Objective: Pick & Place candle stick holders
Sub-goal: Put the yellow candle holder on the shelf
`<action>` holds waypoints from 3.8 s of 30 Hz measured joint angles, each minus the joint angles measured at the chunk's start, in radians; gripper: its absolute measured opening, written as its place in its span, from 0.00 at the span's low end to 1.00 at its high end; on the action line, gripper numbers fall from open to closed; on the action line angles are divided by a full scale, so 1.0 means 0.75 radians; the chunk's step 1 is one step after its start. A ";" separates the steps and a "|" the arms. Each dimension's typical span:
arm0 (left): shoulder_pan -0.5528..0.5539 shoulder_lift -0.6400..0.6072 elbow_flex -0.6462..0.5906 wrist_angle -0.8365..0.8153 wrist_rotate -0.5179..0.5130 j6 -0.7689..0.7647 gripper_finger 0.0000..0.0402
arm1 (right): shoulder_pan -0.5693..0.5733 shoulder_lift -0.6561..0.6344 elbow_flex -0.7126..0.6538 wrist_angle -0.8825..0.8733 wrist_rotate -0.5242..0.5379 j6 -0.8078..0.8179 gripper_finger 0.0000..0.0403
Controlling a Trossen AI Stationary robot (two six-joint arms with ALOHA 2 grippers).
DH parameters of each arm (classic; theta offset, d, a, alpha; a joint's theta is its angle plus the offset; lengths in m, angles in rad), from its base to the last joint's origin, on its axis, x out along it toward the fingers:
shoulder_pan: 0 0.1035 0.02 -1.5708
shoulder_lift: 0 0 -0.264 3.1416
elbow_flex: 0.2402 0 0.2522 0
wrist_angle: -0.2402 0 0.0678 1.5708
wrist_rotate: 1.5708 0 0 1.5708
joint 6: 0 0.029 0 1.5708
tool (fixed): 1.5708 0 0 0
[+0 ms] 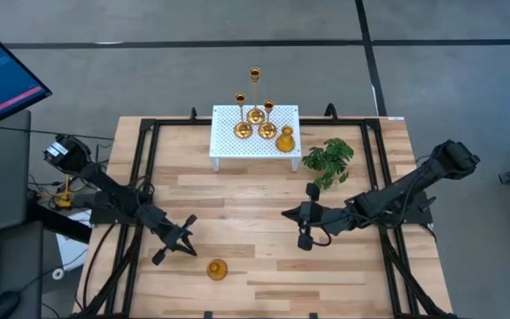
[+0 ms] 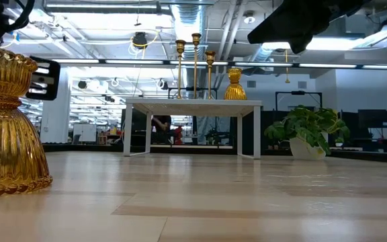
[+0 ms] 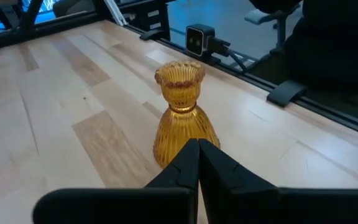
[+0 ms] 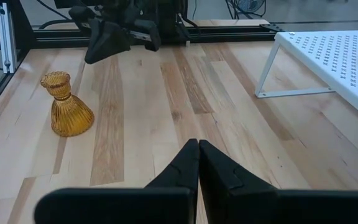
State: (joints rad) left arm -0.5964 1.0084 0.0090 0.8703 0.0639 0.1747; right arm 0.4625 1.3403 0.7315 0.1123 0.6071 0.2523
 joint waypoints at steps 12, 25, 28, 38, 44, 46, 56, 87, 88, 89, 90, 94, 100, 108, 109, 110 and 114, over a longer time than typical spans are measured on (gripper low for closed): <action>0.000 0.068 0.013 0.032 -0.004 -0.071 0.12 | 0.000 0.000 0.000 0.000 0.000 0.000 0.00; 0.000 0.291 0.124 0.072 -0.004 -0.080 0.43 | -0.001 0.000 0.000 0.000 0.000 0.003 0.00; 0.001 0.360 0.167 0.109 -0.004 -0.080 0.49 | -0.001 -0.001 0.000 0.000 0.000 0.003 0.00; 0.000 0.572 0.315 0.114 -0.004 -0.080 0.65 | 0.000 -0.001 0.000 -0.001 0.000 0.003 0.00; 0.001 0.619 0.397 0.130 0.101 -0.081 0.69 | 0.000 -0.001 0.000 -0.004 -0.005 0.003 0.00; 0.001 0.635 0.423 0.132 0.138 -0.085 0.70 | 0.000 -0.001 0.000 -0.004 -0.005 0.003 0.00; 0.012 0.756 0.499 0.137 0.136 -0.140 0.71 | 0.003 -0.001 -0.001 -0.006 -0.006 0.003 0.00; 0.013 0.759 0.499 0.183 0.136 -0.151 0.44 | 0.003 -0.001 -0.001 -0.009 -0.006 0.003 0.00; 0.013 0.759 0.499 0.193 0.136 -0.151 0.44 | 0.003 -0.001 -0.001 -0.009 -0.006 0.003 0.00; 0.013 0.759 0.499 0.203 0.136 -0.151 0.43 | 0.003 -0.001 -0.001 -0.009 -0.005 0.003 0.00; 0.013 0.759 0.499 0.217 0.136 -0.157 0.43 | 0.003 -0.001 -0.001 -0.009 -0.006 0.003 0.00; 0.020 0.759 0.498 0.252 0.135 -0.181 0.40 | 0.003 -0.001 -0.001 -0.009 -0.006 0.003 0.00; 0.065 0.758 0.498 0.243 0.136 -0.247 0.35 | 0.003 -0.001 -0.001 -0.009 -0.006 0.003 0.00; 0.102 0.757 0.498 0.243 0.138 -0.311 0.36 | 0.003 -0.001 -0.001 -0.009 -0.006 0.003 0.00; 0.107 0.757 0.498 0.243 0.138 -0.316 0.36 | 0.003 -0.001 -0.001 -0.009 -0.006 0.004 0.00; 0.112 0.757 0.498 0.243 0.138 -0.319 0.36 | 0.003 -0.001 -0.001 -0.009 -0.006 0.004 0.00; 0.128 0.757 0.498 0.243 0.137 -0.324 0.35 | 0.003 -0.001 -0.001 -0.009 -0.006 0.003 0.00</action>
State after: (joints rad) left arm -0.5002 1.5764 0.3824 1.0523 0.1668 -0.0686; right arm 0.4644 1.3399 0.7311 0.1055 0.6029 0.2547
